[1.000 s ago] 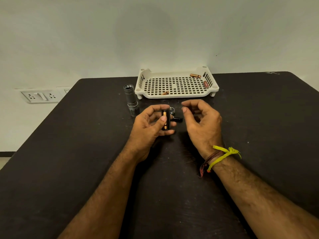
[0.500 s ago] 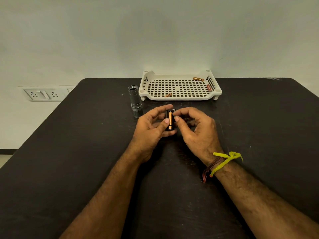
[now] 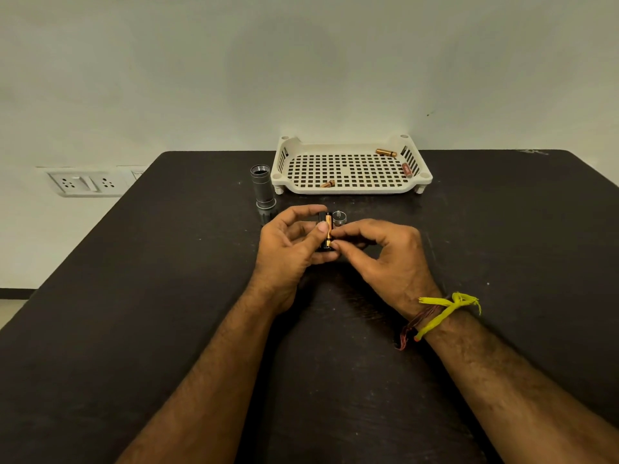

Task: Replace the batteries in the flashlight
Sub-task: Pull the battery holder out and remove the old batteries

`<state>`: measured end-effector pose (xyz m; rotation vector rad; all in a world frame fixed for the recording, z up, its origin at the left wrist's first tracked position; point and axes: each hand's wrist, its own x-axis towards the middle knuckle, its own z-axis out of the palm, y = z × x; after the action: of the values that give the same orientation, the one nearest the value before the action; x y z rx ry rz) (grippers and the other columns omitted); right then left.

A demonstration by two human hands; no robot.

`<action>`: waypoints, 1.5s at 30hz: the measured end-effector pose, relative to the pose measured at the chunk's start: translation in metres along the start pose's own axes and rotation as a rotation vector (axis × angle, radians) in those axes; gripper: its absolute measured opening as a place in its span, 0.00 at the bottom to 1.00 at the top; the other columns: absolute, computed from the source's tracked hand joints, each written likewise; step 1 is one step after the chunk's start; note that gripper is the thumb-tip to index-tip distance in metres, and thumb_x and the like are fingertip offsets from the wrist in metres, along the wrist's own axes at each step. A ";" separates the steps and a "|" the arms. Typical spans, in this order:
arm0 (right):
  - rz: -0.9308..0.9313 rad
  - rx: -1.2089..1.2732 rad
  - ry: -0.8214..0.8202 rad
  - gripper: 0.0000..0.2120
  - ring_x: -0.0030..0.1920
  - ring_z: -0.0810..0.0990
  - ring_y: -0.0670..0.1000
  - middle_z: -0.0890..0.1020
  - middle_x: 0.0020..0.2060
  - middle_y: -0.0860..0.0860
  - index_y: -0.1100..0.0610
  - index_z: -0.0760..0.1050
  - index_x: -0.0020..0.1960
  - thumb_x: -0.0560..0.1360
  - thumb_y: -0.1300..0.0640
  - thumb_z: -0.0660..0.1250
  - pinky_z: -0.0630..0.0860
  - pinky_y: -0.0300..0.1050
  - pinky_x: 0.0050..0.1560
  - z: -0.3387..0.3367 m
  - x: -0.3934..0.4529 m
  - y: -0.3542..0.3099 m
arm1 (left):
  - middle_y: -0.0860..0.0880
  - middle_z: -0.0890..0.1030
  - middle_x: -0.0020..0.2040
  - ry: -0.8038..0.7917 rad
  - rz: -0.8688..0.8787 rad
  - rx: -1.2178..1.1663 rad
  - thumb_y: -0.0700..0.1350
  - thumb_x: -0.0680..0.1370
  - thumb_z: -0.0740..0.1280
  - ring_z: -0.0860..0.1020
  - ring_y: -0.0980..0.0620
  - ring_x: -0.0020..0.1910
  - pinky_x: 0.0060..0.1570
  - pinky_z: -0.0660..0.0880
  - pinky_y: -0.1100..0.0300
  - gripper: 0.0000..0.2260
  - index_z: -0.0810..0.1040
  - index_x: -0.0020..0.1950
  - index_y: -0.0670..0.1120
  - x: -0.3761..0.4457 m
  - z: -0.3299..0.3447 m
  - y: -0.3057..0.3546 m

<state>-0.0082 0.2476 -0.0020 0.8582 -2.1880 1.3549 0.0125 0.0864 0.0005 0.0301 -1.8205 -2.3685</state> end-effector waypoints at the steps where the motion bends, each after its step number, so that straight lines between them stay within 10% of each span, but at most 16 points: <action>1: -0.034 -0.022 -0.006 0.09 0.46 0.85 0.44 0.87 0.47 0.50 0.59 0.85 0.52 0.72 0.65 0.76 0.82 0.42 0.47 0.000 0.000 0.000 | 0.46 0.84 0.41 0.007 0.000 0.003 0.35 0.78 0.70 0.86 0.49 0.42 0.38 0.83 0.57 0.12 0.78 0.62 0.39 0.000 0.000 0.000; 10: -0.189 -0.192 -0.002 0.10 0.45 0.87 0.52 0.88 0.46 0.55 0.62 0.84 0.55 0.74 0.65 0.73 0.83 0.50 0.47 0.003 -0.001 -0.003 | 0.46 0.86 0.41 0.062 -0.041 -0.030 0.37 0.77 0.71 0.86 0.51 0.42 0.37 0.82 0.60 0.11 0.79 0.58 0.39 0.002 0.001 0.000; 19: 0.067 0.036 0.091 0.09 0.48 0.85 0.43 0.87 0.47 0.48 0.58 0.85 0.53 0.75 0.67 0.71 0.80 0.35 0.51 0.001 0.000 -0.007 | 0.38 0.82 0.50 0.103 -0.004 -0.027 0.34 0.76 0.71 0.86 0.43 0.49 0.39 0.83 0.56 0.14 0.75 0.60 0.38 -0.003 0.006 0.002; 29: 0.345 0.093 0.291 0.08 0.41 0.84 0.48 0.86 0.40 0.46 0.50 0.84 0.49 0.73 0.61 0.75 0.82 0.41 0.43 -0.003 0.005 0.002 | 0.39 0.83 0.51 0.233 0.029 -0.034 0.34 0.82 0.63 0.86 0.44 0.44 0.41 0.83 0.55 0.11 0.74 0.64 0.41 0.004 0.005 -0.001; 35: 0.179 -0.102 0.115 0.08 0.35 0.77 0.41 0.80 0.36 0.38 0.53 0.84 0.44 0.69 0.64 0.75 0.73 0.28 0.40 0.000 -0.003 -0.003 | 0.43 0.82 0.49 0.284 0.066 -0.025 0.39 0.84 0.59 0.86 0.45 0.42 0.43 0.84 0.54 0.10 0.76 0.63 0.42 0.004 0.005 -0.001; 45: 0.154 -0.294 -0.029 0.09 0.50 0.78 0.52 0.82 0.46 0.51 0.56 0.84 0.49 0.71 0.65 0.75 0.72 0.42 0.54 0.002 0.001 0.003 | 0.39 0.79 0.49 0.168 0.043 -0.043 0.36 0.80 0.67 0.86 0.44 0.44 0.43 0.83 0.56 0.13 0.77 0.64 0.42 0.003 0.003 0.000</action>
<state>-0.0111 0.2465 -0.0036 0.6137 -2.4381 1.0530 0.0095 0.0892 0.0016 0.1775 -1.6769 -2.2990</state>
